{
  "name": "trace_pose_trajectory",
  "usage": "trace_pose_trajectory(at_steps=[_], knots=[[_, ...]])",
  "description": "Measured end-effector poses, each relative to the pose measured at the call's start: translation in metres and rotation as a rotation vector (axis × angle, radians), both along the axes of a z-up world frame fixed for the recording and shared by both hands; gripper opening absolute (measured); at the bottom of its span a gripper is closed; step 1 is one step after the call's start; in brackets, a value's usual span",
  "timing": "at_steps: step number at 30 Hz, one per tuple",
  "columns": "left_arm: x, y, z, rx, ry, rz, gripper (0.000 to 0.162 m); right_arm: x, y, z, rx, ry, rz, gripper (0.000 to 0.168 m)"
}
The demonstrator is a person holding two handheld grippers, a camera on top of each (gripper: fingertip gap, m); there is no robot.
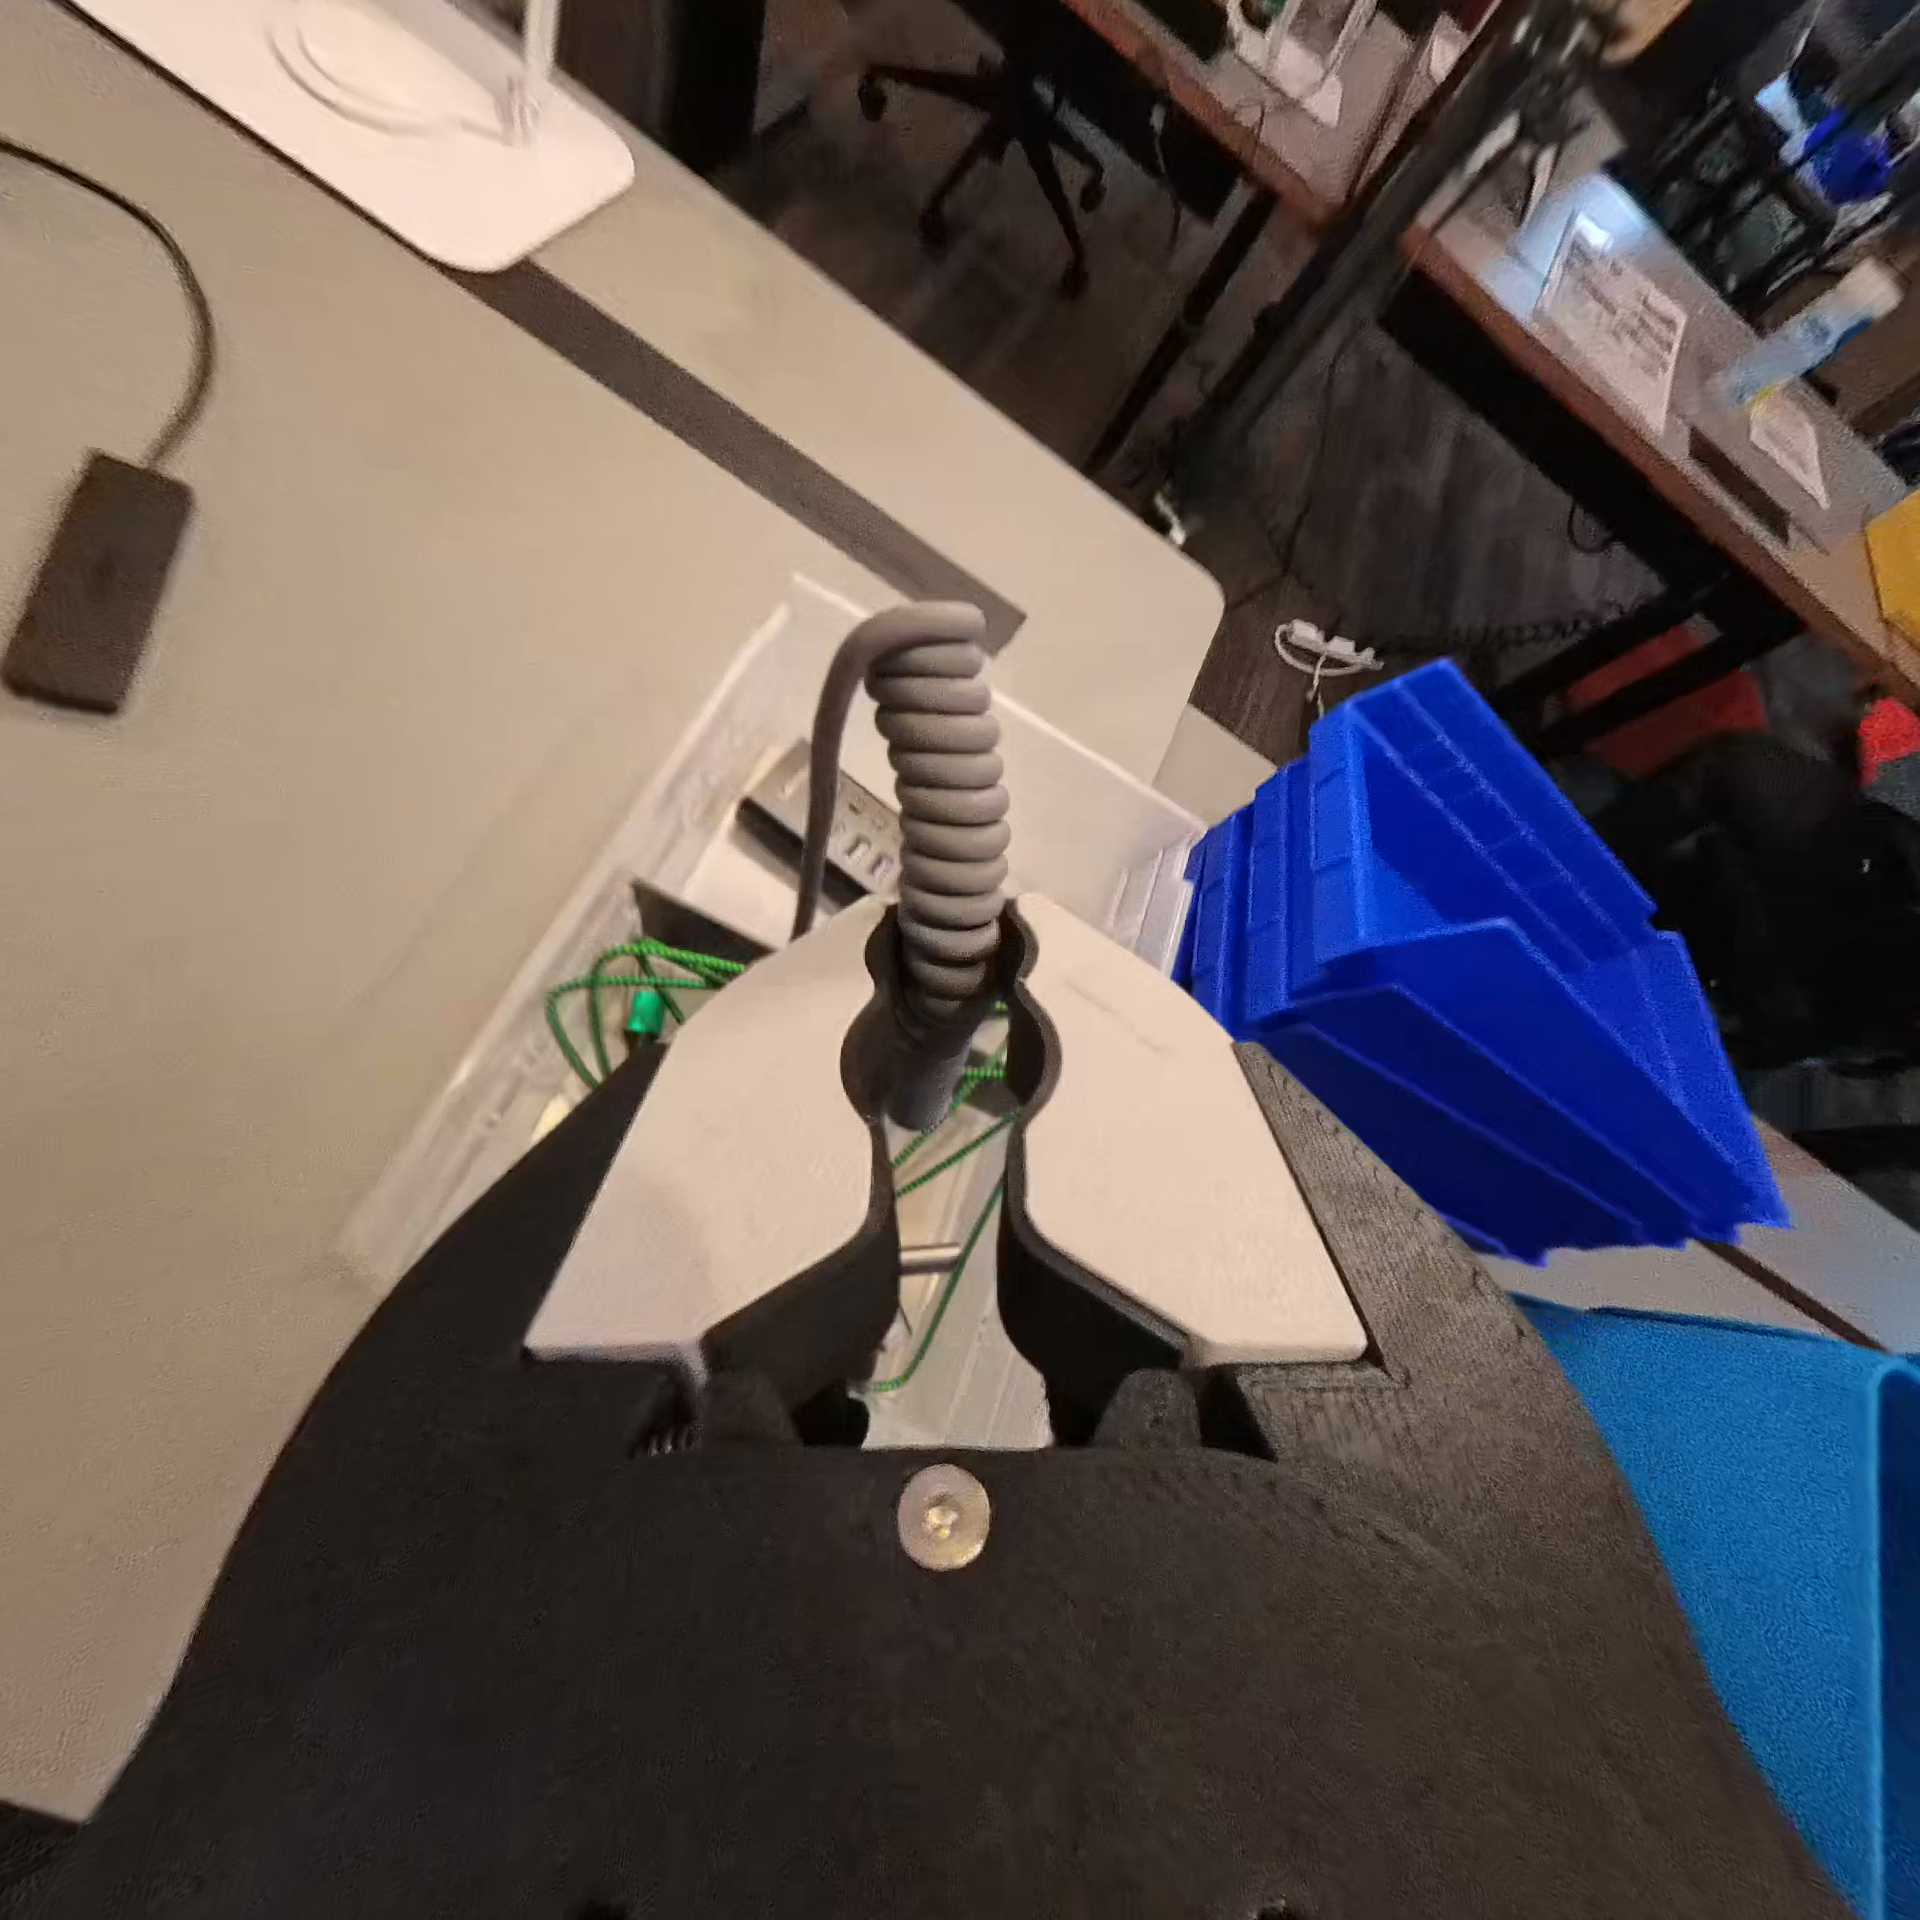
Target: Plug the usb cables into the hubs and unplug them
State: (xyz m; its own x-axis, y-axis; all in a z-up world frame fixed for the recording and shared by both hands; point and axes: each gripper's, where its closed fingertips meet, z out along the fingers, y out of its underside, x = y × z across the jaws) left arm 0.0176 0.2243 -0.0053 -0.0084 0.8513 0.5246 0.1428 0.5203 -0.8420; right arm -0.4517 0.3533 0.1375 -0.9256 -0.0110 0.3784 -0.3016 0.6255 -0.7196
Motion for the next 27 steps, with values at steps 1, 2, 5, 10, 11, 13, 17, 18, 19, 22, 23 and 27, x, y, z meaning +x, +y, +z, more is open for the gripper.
trace_pose_trajectory(at_steps=[1, 2, 5, 10, 11, 13, 17, 18, 19, 22, 23, 27], knots=[[-0.001, 0.001, -0.001, -0.001, -0.006, -0.003, 0.034, -0.011, 0.002, -0.021, 0.029, -0.007, -0.014, 0.016], [-0.003, 0.001, -0.002, -0.003, -0.012, -0.007, 0.034, -0.019, 0.004, -0.041, 0.050, -0.012, -0.019, 0.016], [-0.006, 0.002, -0.007, -0.002, -0.035, -0.014, 0.034, -0.023, 0.013, -0.096, 0.153, -0.074, 0.036, 0.016], [-0.009, 0.002, -0.010, 0.005, -0.050, -0.022, 0.034, 0.009, 0.041, -0.164, 0.427, -0.231, 0.226, 0.016], [-0.010, 0.003, -0.010, 0.004, -0.050, -0.024, 0.034, 0.012, 0.047, -0.176, 0.505, -0.216, 0.238, 0.017], [-0.011, 0.005, -0.010, 0.001, -0.051, -0.031, 0.034, 0.021, 0.057, -0.194, 0.633, -0.185, 0.276, 0.023], [-0.011, 0.009, -0.013, -0.003, -0.062, -0.046, 0.033, 0.052, 0.056, -0.188, 0.649, -0.231, 0.380, 0.049], [-0.011, 0.009, -0.014, -0.003, -0.063, -0.047, 0.034, 0.059, 0.054, -0.182, 0.632, -0.242, 0.403, 0.052], [-0.010, 0.010, -0.013, -0.003, -0.063, -0.049, 0.034, 0.064, 0.052, -0.175, 0.616, -0.237, 0.417, 0.056], [-0.009, 0.009, -0.012, -0.004, -0.057, -0.050, 0.033, 0.064, 0.045, -0.156, 0.579, -0.150, 0.394, 0.063], [-0.009, 0.009, -0.011, -0.004, -0.055, -0.050, 0.033, 0.063, 0.042, -0.149, 0.561, -0.119, 0.375, 0.064], [-0.008, 0.007, -0.011, -0.009, -0.053, -0.036, 0.033, 0.081, 0.020, -0.115, 0.428, -0.038, 0.334, 0.061]])
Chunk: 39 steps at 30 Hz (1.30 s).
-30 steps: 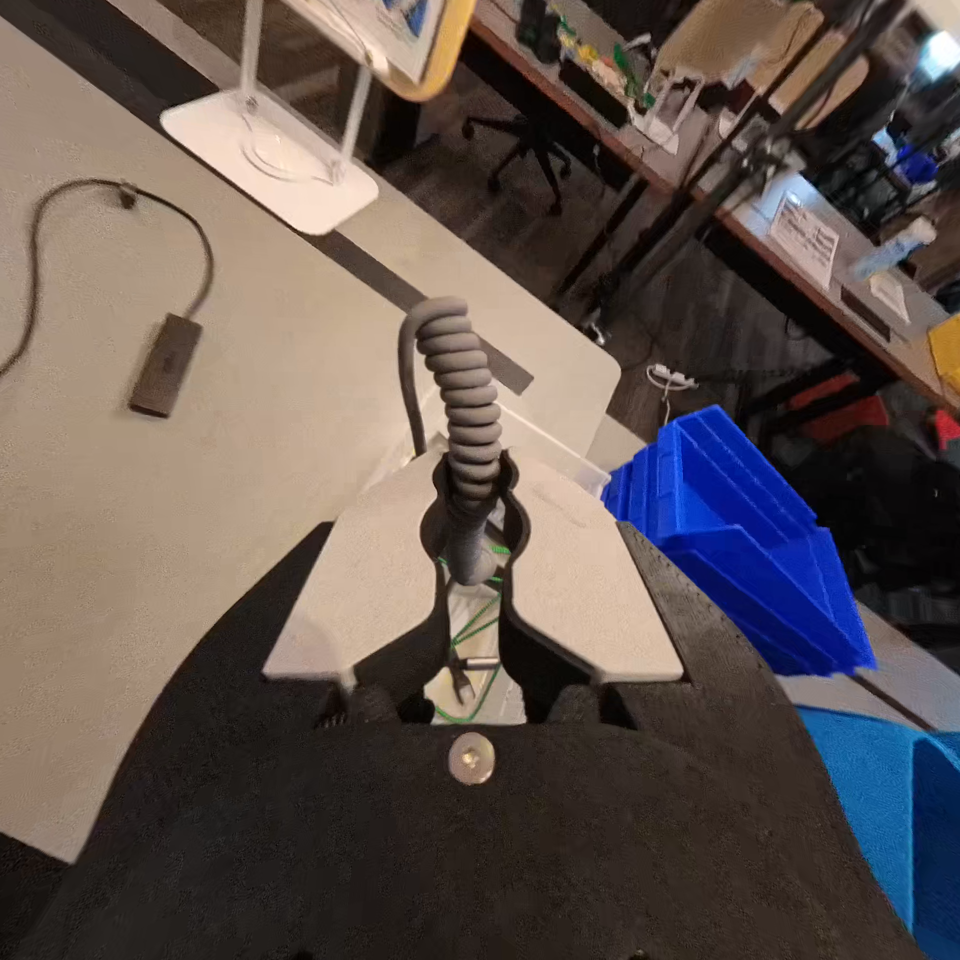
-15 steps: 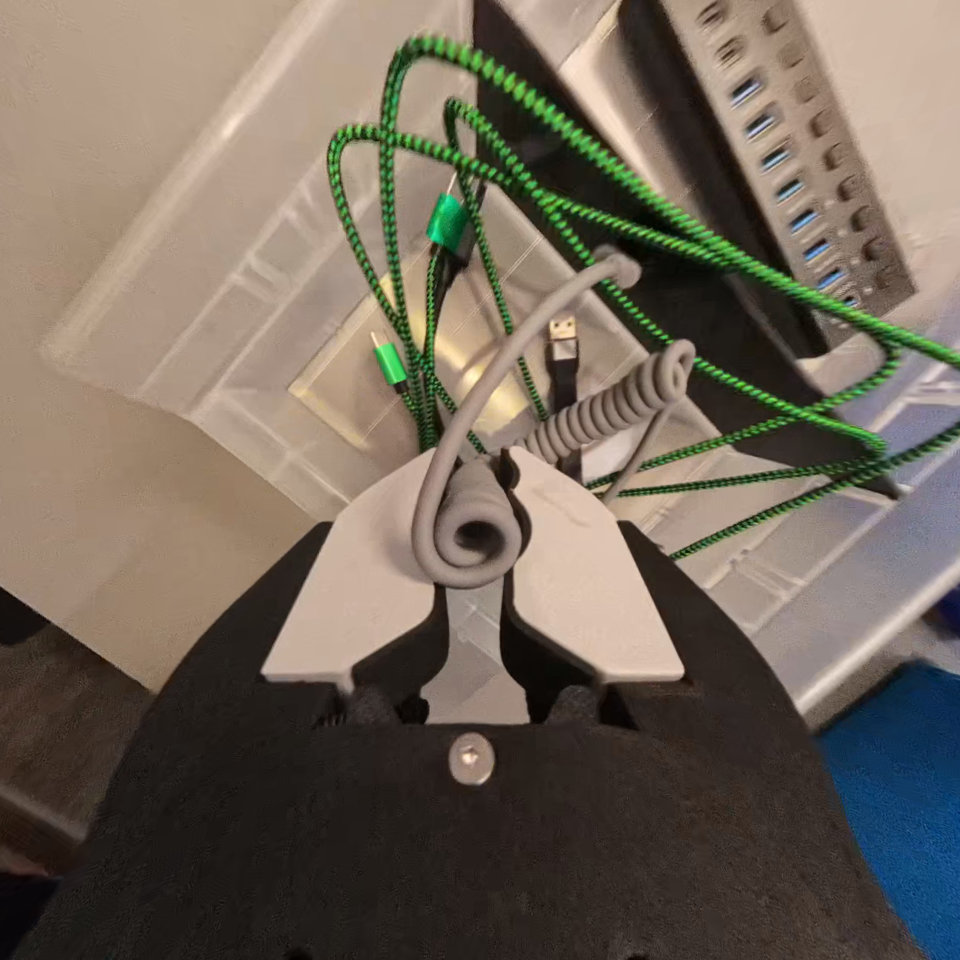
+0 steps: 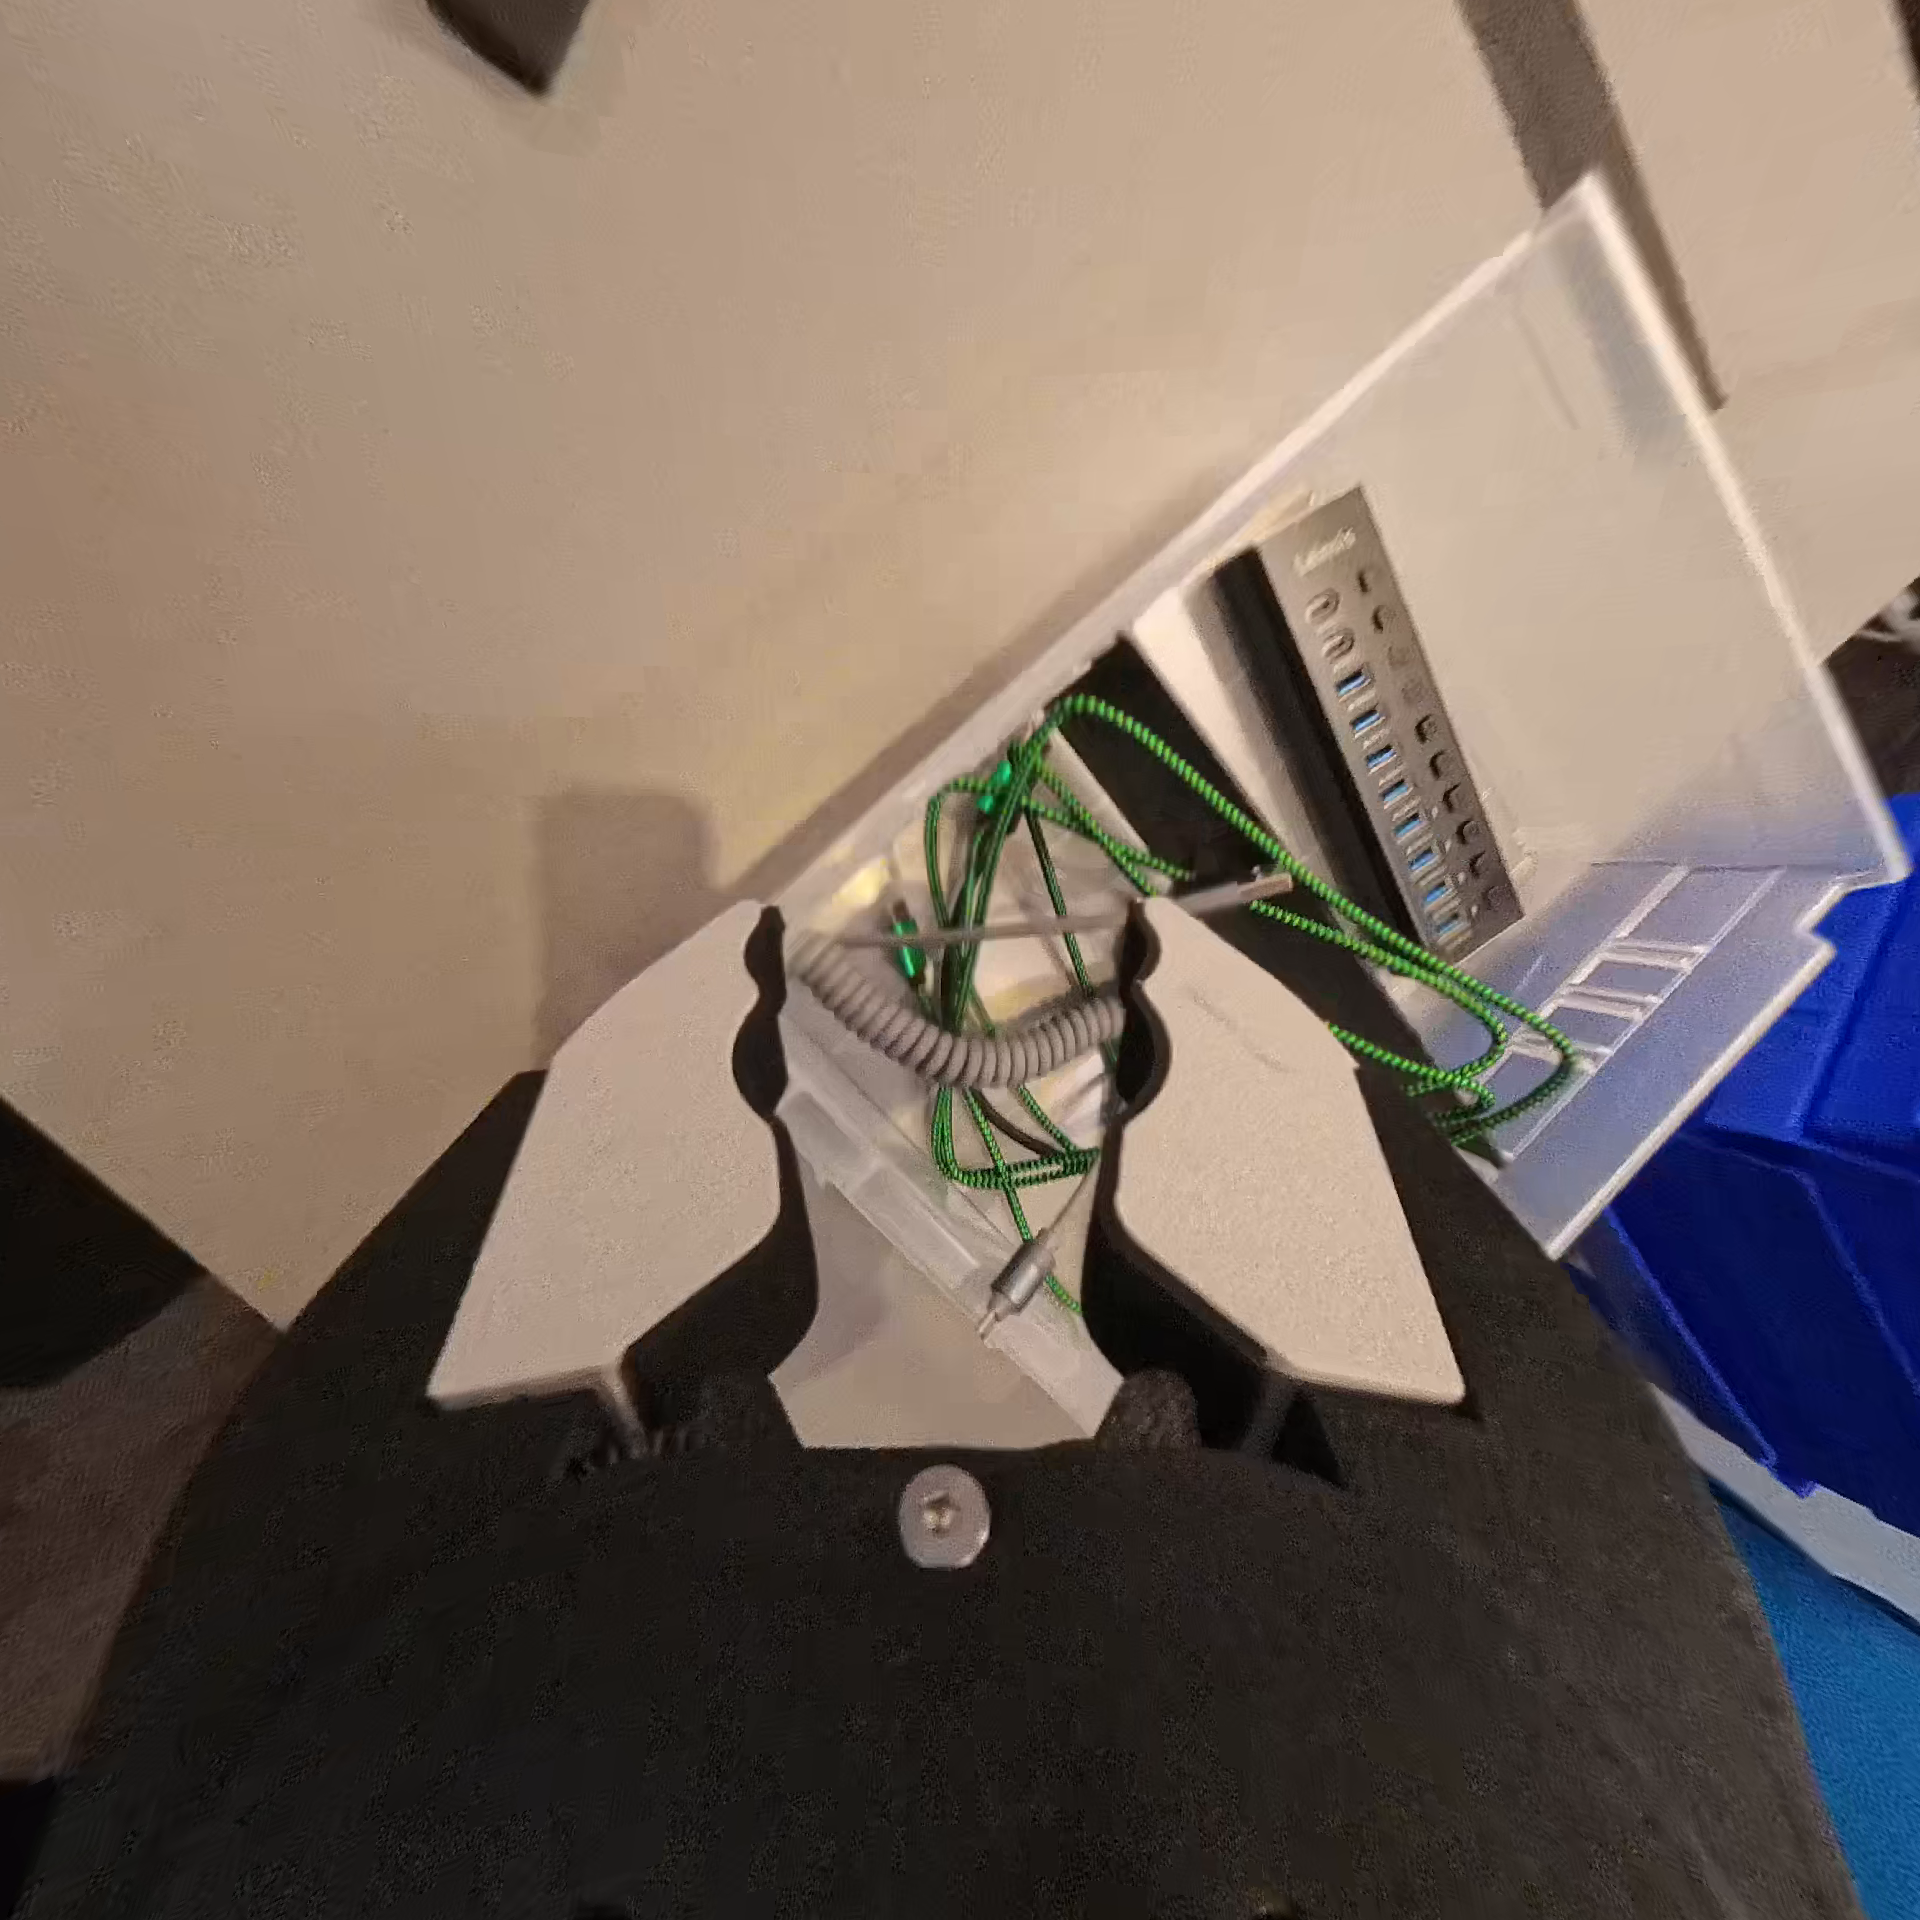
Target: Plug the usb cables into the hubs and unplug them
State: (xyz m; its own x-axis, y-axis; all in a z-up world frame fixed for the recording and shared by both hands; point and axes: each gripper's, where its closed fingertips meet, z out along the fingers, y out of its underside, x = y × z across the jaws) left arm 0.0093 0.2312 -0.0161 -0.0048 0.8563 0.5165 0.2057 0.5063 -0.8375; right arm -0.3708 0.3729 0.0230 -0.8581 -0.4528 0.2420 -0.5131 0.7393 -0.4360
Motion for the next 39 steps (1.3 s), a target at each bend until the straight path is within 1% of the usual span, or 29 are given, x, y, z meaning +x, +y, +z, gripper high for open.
trace_pose_trajectory(at_steps=[2, 4, 6, 8, 11, 13, 16, 18, 20, 21, 22, 24, 26, 28, 29, 31, 33, 36, 37, 39], knots=[[0.000, -0.002, 0.000, -0.002, -0.002, 0.013, 0.033, 0.027, -0.019, 0.016, -0.085, -0.007, -0.008, 0.061], [-0.001, -0.004, -0.001, -0.006, -0.005, 0.026, 0.033, 0.066, -0.045, 0.025, -0.165, -0.065, -0.015, 0.060], [-0.001, -0.005, -0.001, -0.013, -0.005, 0.034, 0.033, 0.112, -0.070, 0.018, -0.182, -0.163, -0.004, 0.061], [-0.001, -0.004, -0.003, -0.019, -0.016, 0.039, 0.033, 0.148, -0.097, -0.002, -0.161, -0.222, 0.001, 0.064], [-0.001, -0.005, -0.007, -0.033, -0.035, 0.048, 0.033, 0.176, -0.138, -0.052, -0.078, -0.269, -0.042, 0.075], [-0.001, -0.005, -0.009, -0.035, -0.045, 0.049, 0.033, 0.184, -0.162, -0.082, -0.021, -0.326, -0.085, 0.079], [-0.001, -0.004, -0.010, -0.043, -0.055, 0.046, 0.033, 0.181, -0.185, -0.118, 0.041, -0.325, -0.145, 0.081], [-0.001, -0.003, -0.009, -0.048, -0.056, 0.045, 0.033, 0.177, -0.195, -0.129, 0.031, -0.283, -0.152, 0.076], [-0.001, -0.003, -0.008, -0.043, -0.047, 0.043, 0.033, 0.178, -0.198, -0.129, 0.029, -0.265, -0.140, 0.060], [-0.001, -0.003, -0.007, -0.040, -0.042, 0.043, 0.033, 0.180, -0.197, -0.128, 0.039, -0.260, -0.123, 0.044], [-0.001, -0.003, -0.006, -0.039, -0.038, 0.043, 0.033, 0.181, -0.197, -0.128, 0.048, -0.253, -0.110, 0.036], [0.000, -0.003, -0.006, -0.039, -0.037, 0.044, 0.033, 0.181, -0.196, -0.128, 0.069, -0.234, -0.085, 0.035], [0.001, -0.003, -0.007, -0.037, -0.037, 0.048, 0.033, 0.177, -0.195, -0.126, 0.069, -0.163, -0.036, 0.034], [0.002, -0.005, -0.007, -0.034, -0.038, 0.056, 0.033, 0.171, -0.192, -0.115, 0.031, -0.088, 0.012, 0.034], [0.002, -0.005, -0.008, -0.032, -0.038, 0.060, 0.032, 0.169, -0.190, -0.104, 0.001, -0.073, 0.036, 0.034], [0.002, -0.006, -0.007, -0.028, -0.036, 0.064, 0.032, 0.162, -0.185, -0.071, -0.077, -0.043, 0.078, 0.034], [0.002, -0.006, -0.007, -0.028, -0.036, 0.064, 0.032, 0.149, -0.174, -0.030, -0.157, 0.001, 0.124, 0.034], [0.001, -0.005, -0.008, -0.029, -0.041, 0.058, 0.032, 0.117, -0.151, 0.026, -0.232, 0.073, 0.206, 0.034], [0.000, -0.005, -0.009, -0.028, -0.041, 0.057, 0.032, 0.104, -0.143, 0.041, -0.248, 0.102, 0.250, 0.034], [-0.001, -0.005, -0.009, -0.024, -0.041, 0.054, 0.032, 0.071, -0.125, 0.060, -0.247, 0.167, 0.321, 0.034]])
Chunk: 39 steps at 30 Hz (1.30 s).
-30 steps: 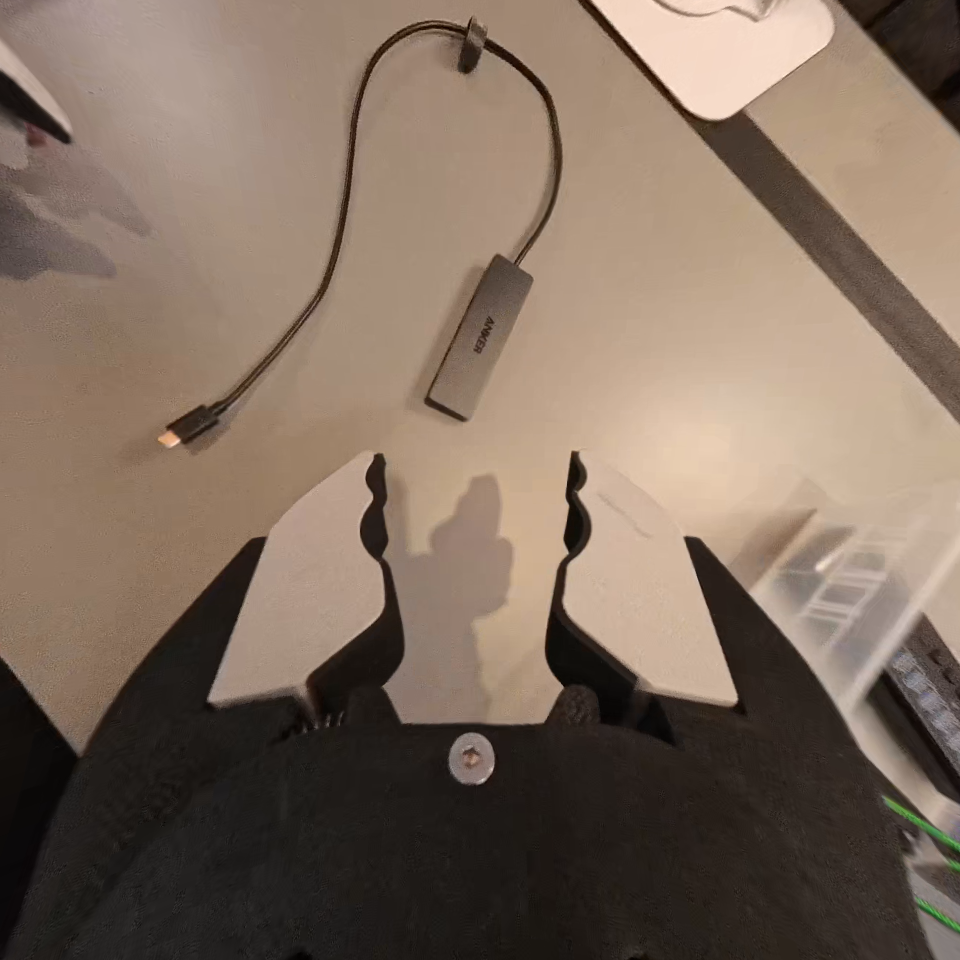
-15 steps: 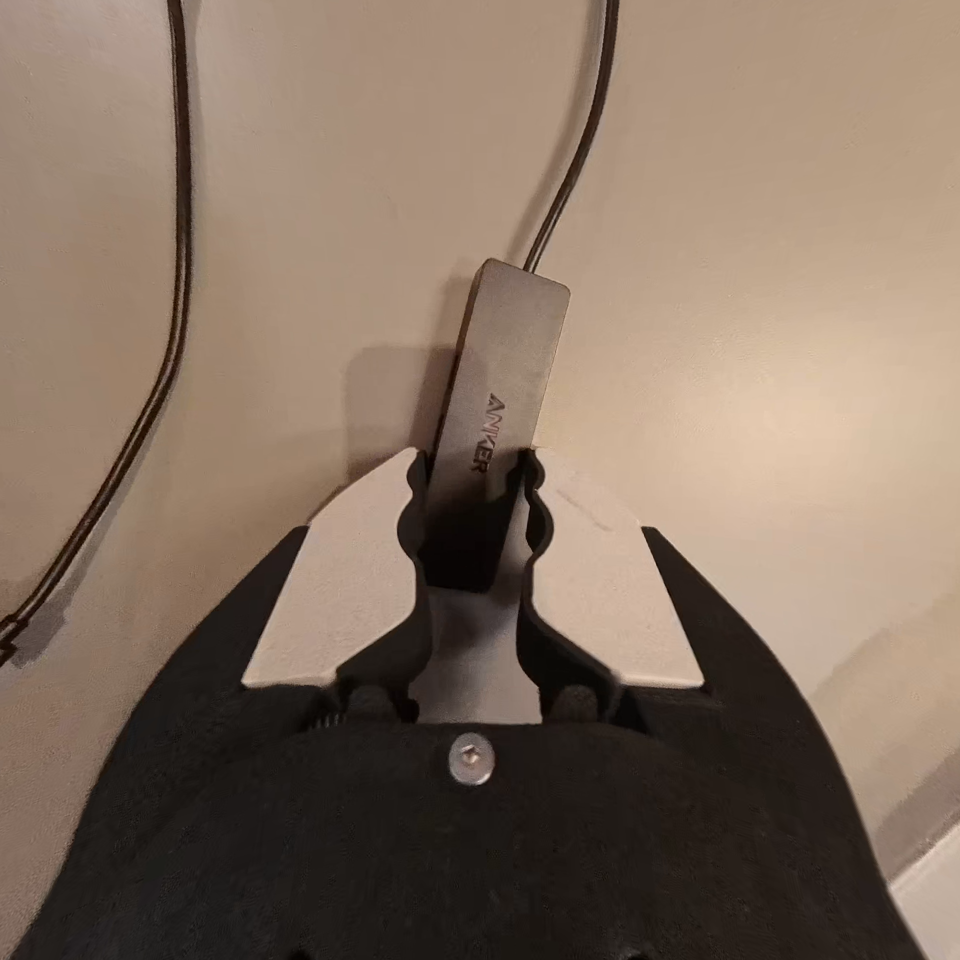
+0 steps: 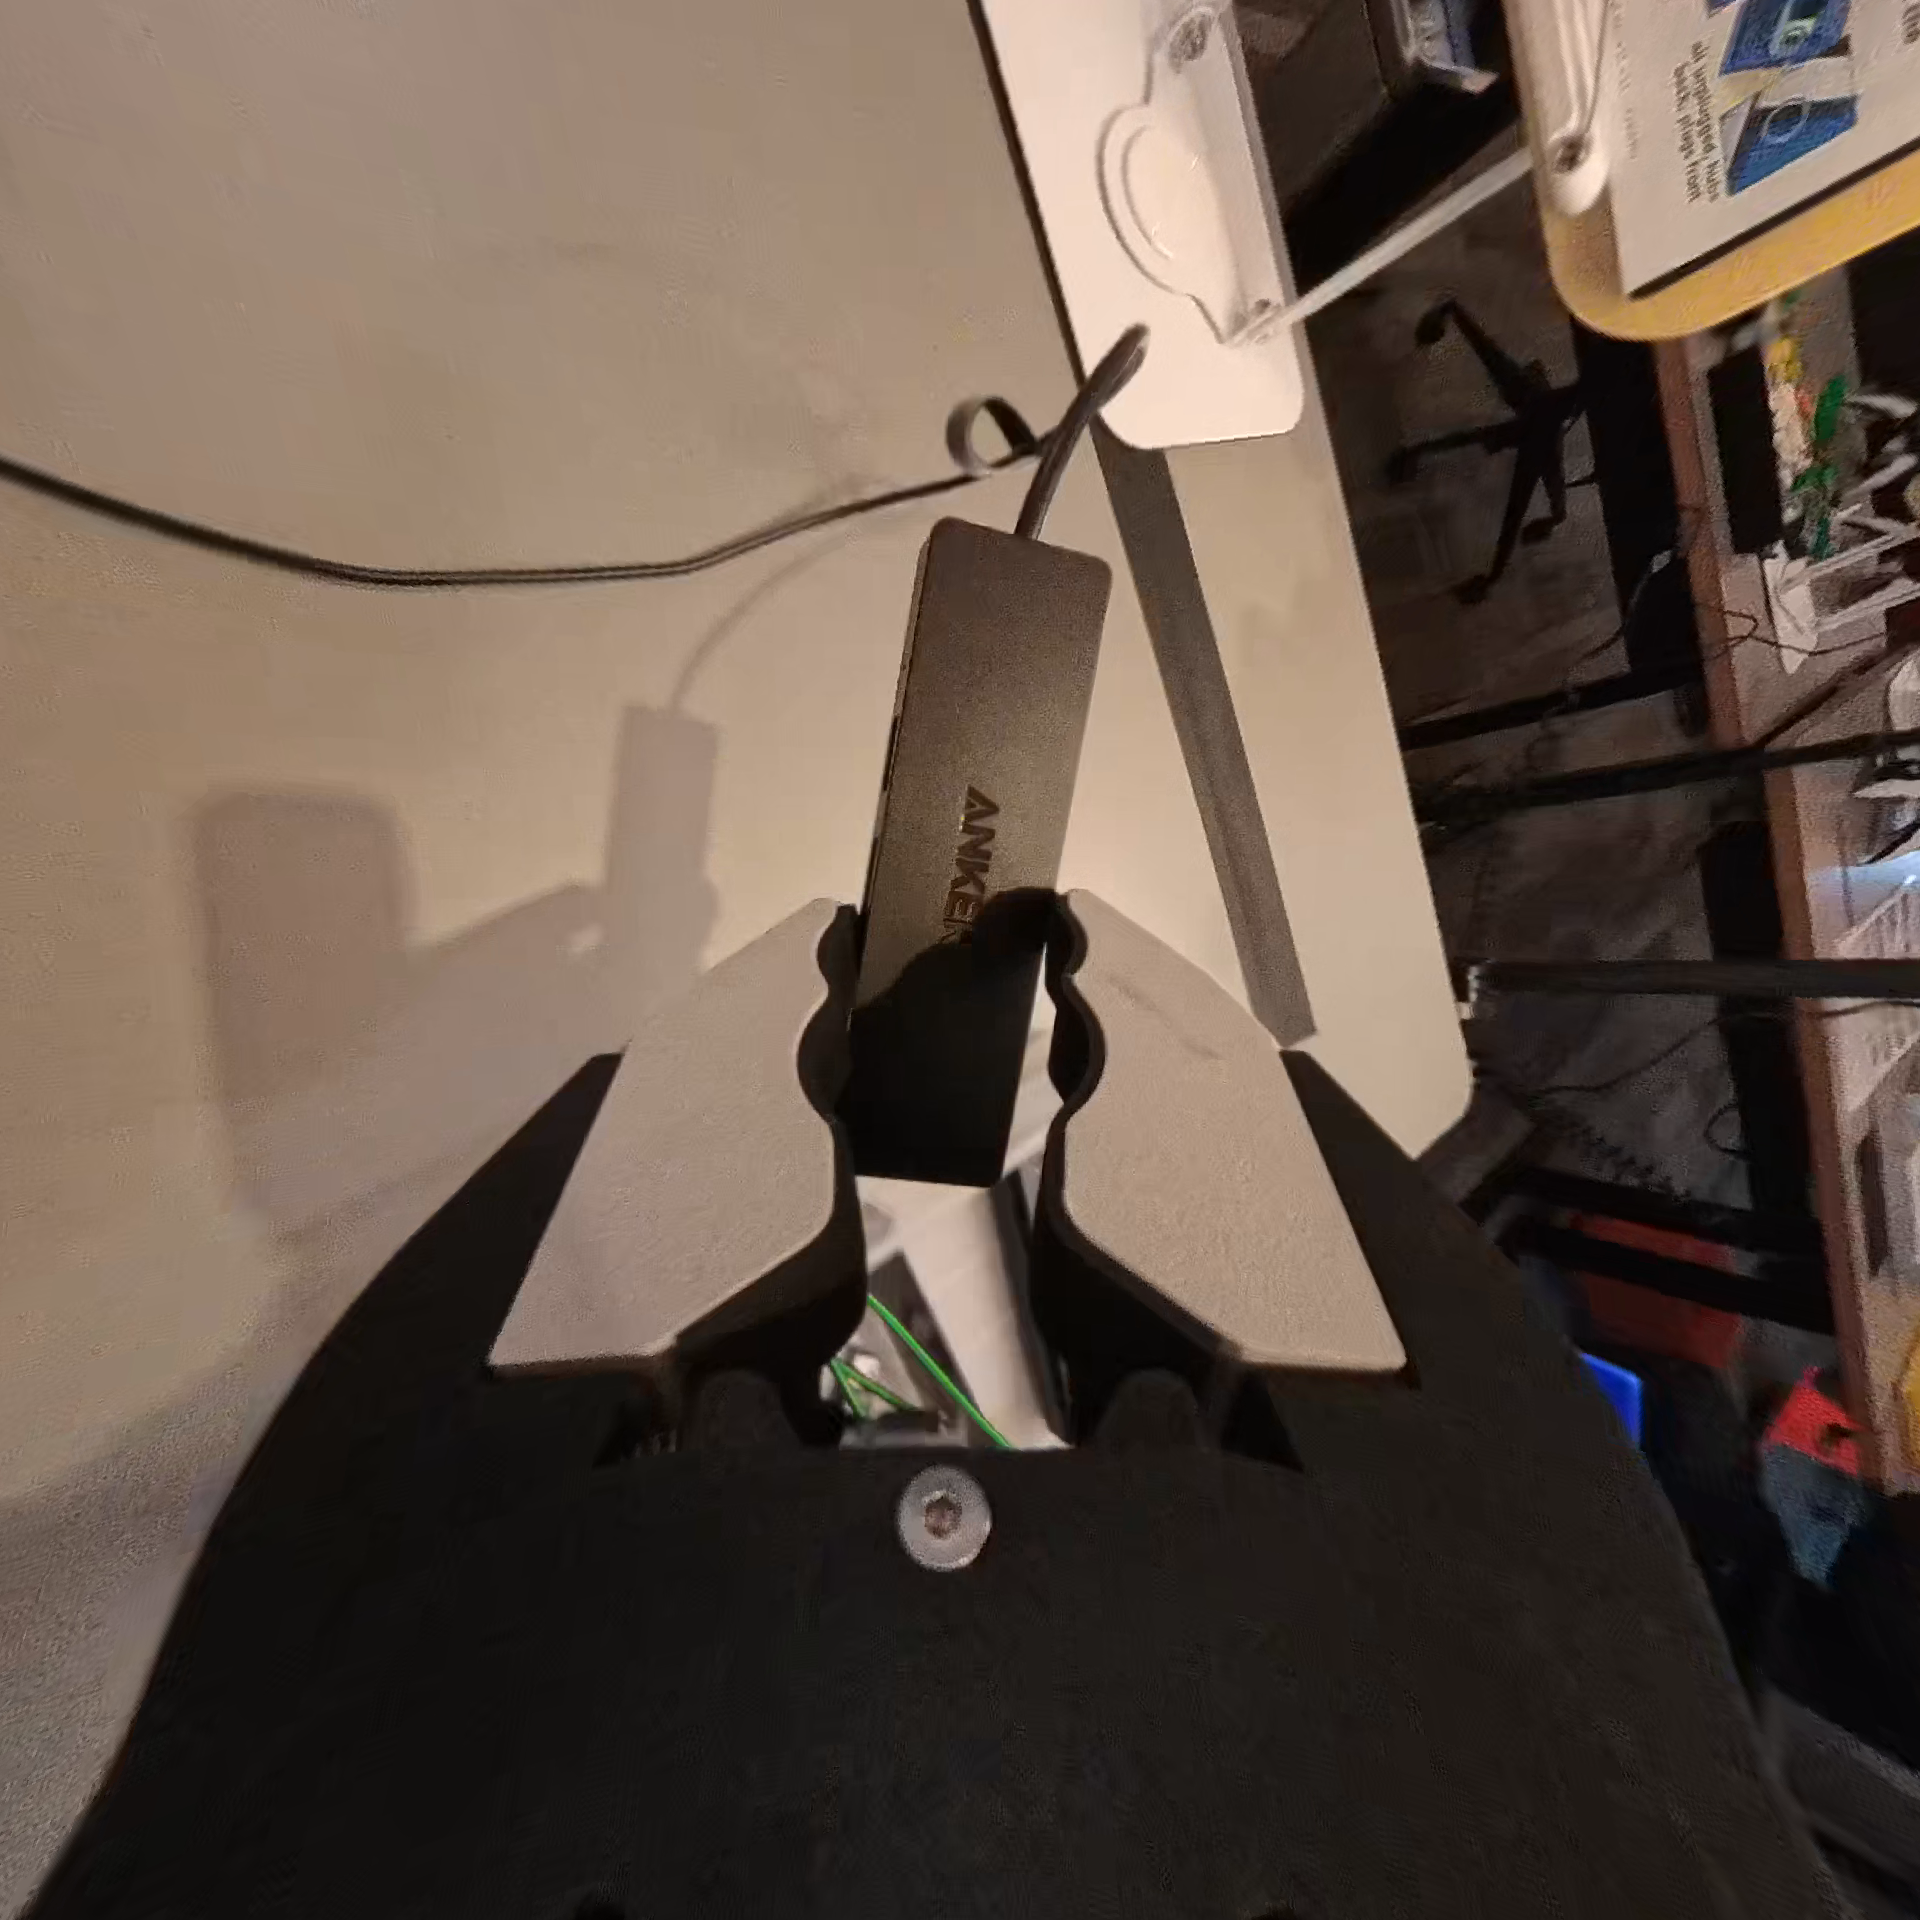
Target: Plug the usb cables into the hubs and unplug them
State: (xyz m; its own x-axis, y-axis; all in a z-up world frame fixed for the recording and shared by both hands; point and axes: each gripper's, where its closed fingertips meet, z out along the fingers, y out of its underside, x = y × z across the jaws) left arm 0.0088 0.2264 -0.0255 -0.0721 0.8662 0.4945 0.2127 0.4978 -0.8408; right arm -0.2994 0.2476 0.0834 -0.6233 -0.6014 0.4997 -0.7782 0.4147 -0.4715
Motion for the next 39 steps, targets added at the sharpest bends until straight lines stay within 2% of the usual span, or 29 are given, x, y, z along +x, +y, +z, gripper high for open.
trace_pose_trajectory(at_steps=[2, 5, 12, 19, 20, 23, 26, 29, 33, 36, 39], knots=[[-0.001, 0.000, -0.001, 0.007, 0.002, 0.000, 0.032, -0.034, 0.017, 0.009, 0.014, 0.050, 0.058, 0.034], [-0.002, 0.000, -0.002, 0.017, 0.001, -0.002, 0.031, -0.090, 0.031, 0.008, 0.054, 0.057, 0.039, 0.034], [-0.008, 0.000, -0.008, 0.048, -0.018, -0.022, 0.030, -0.198, 0.044, -0.046, 0.208, 0.104, -0.086, 0.034], [-0.010, 0.000, -0.010, 0.093, -0.019, -0.043, 0.029, -0.247, 0.036, -0.102, 0.311, 0.151, -0.213, 0.034], [-0.009, 0.000, -0.010, 0.094, -0.014, -0.042, 0.029, -0.251, 0.038, -0.106, 0.333, 0.150, -0.239, 0.039], [-0.009, 0.001, -0.009, 0.089, -0.011, -0.044, 0.029, -0.261, 0.045, -0.104, 0.349, 0.139, -0.299, 0.053], [-0.008, 0.005, -0.010, 0.065, -0.021, -0.054, 0.029, -0.261, 0.049, -0.087, 0.310, 0.108, -0.342, 0.059], [-0.008, 0.009, -0.009, 0.042, -0.026, -0.057, 0.029, -0.225, 0.041, -0.057, 0.191, 0.076, -0.307, 0.058], [-0.007, 0.011, -0.006, 0.031, -0.017, -0.064, 0.029, -0.141, 0.030, -0.043, 0.128, 0.226, -0.152, 0.057], [-0.006, 0.012, -0.007, 0.020, -0.023, -0.060, 0.029, -0.044, 0.026, -0.063, 0.162, 0.250, 0.086, 0.058], [-0.005, 0.013, -0.009, 0.017, -0.030, -0.057, 0.030, 0.051, 0.034, -0.105, 0.284, 0.215, 0.345, 0.061]])
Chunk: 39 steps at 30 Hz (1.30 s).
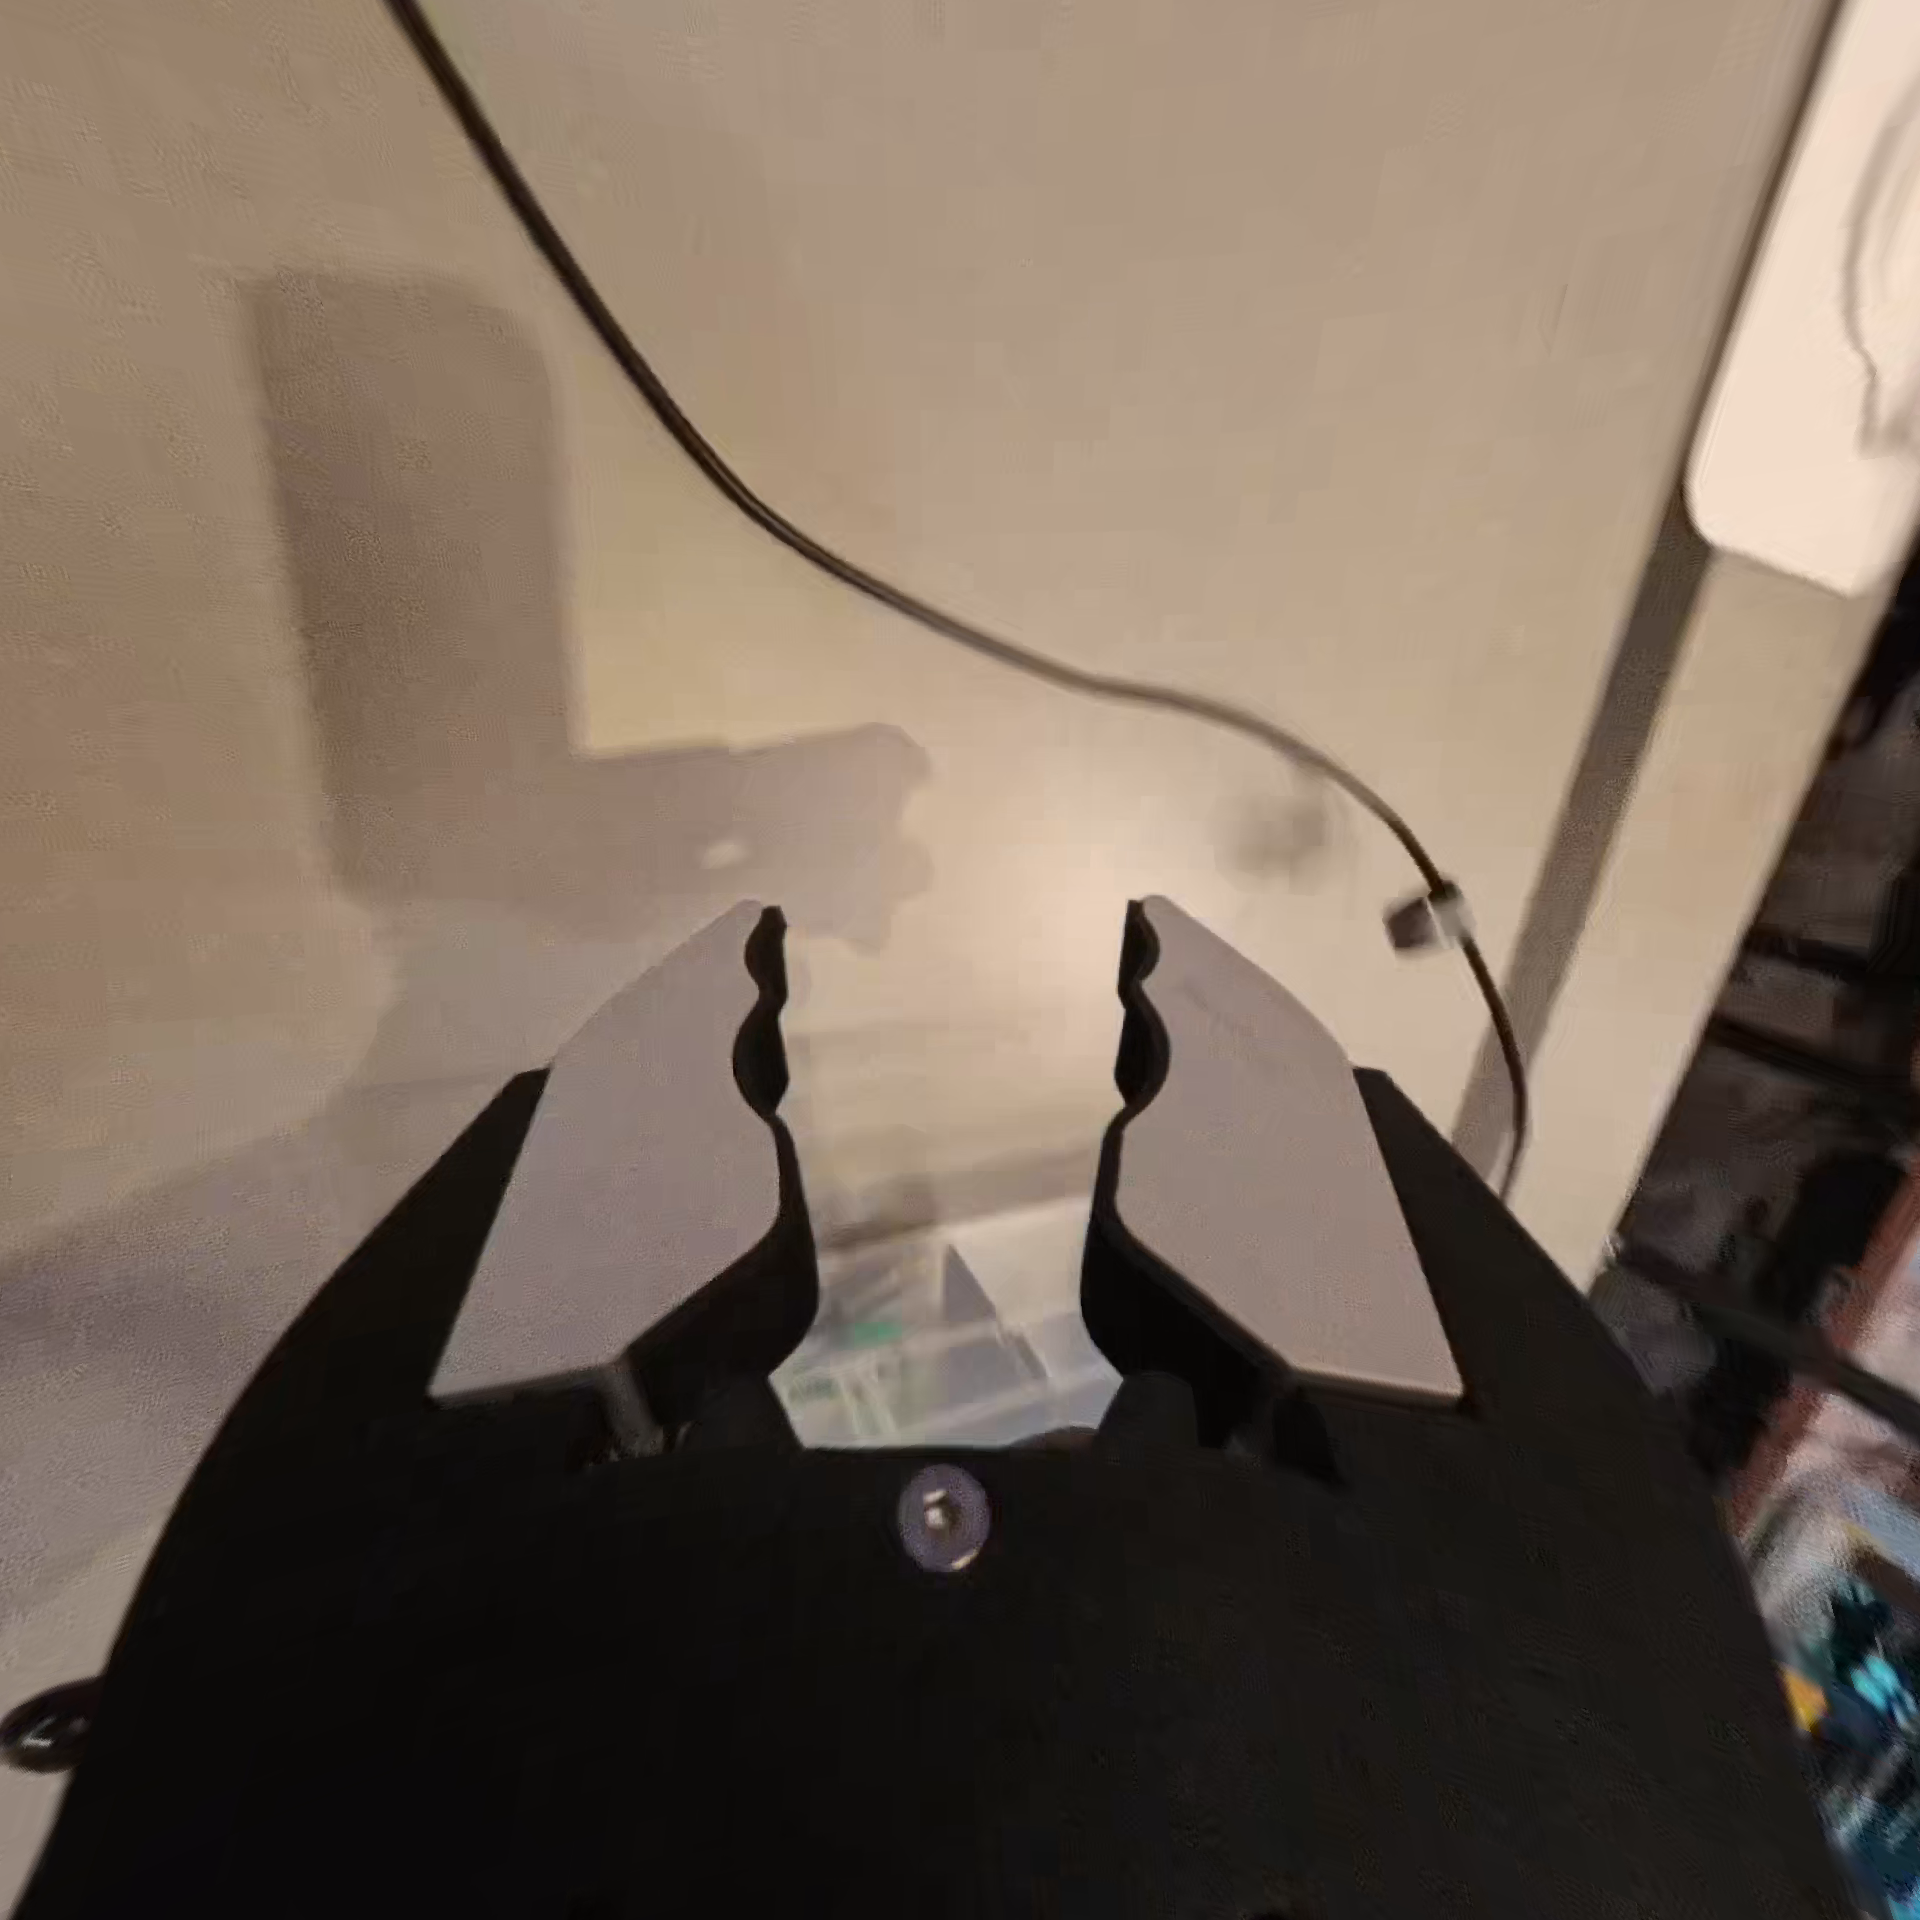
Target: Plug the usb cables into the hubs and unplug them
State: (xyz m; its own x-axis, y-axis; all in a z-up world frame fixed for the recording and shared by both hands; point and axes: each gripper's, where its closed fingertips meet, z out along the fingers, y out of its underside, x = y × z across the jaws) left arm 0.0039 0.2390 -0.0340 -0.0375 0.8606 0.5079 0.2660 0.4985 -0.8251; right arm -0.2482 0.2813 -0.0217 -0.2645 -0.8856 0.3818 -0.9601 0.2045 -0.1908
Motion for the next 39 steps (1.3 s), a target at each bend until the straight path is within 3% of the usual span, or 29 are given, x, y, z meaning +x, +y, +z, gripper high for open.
trace_pose_trajectory(at_steps=[5, 11, 15, 19, 21, 26, 29, 32, 35, 39], knots=[[0.002, -0.002, -0.001, -0.009, -0.009, 0.011, 0.030, 0.105, 0.012, -0.058, 0.242, -0.134, 0.227, 0.056], [0.004, -0.002, 0.000, -0.010, -0.009, 0.014, 0.030, 0.182, 0.022, -0.080, 0.303, -0.282, 0.363, 0.047], [0.004, -0.002, 0.001, -0.015, -0.007, 0.012, 0.030, 0.195, 0.018, -0.081, 0.246, -0.264, 0.366, 0.012], [0.005, -0.001, 0.003, -0.018, 0.000, 0.012, 0.030, 0.181, 0.012, -0.080, 0.212, -0.158, 0.327, 0.011], [0.006, -0.002, 0.003, -0.019, 0.001, 0.019, 0.030, 0.170, 0.009, -0.065, 0.164, -0.140, 0.315, 0.011], [0.006, -0.004, 0.002, -0.018, -0.001, 0.030, 0.030, 0.101, -0.013, 0.032, -0.063, -0.193, 0.160, 0.010], [0.005, -0.002, 0.001, -0.022, -0.011, 0.022, 0.030, 0.029, -0.022, 0.108, -0.289, -0.194, 0.021, 0.009], [0.003, -0.002, -0.001, -0.025, -0.019, 0.021, 0.030, -0.061, -0.021, 0.167, -0.503, -0.080, -0.157, 0.007], [0.002, -0.003, -0.001, -0.021, -0.021, 0.023, 0.030, -0.152, -0.005, 0.192, -0.589, 0.063, -0.353, 0.006], [0.001, -0.003, -0.002, -0.014, -0.022, 0.025, 0.029, -0.256, 0.017, 0.183, -0.604, 0.175, -0.600, 0.006]])
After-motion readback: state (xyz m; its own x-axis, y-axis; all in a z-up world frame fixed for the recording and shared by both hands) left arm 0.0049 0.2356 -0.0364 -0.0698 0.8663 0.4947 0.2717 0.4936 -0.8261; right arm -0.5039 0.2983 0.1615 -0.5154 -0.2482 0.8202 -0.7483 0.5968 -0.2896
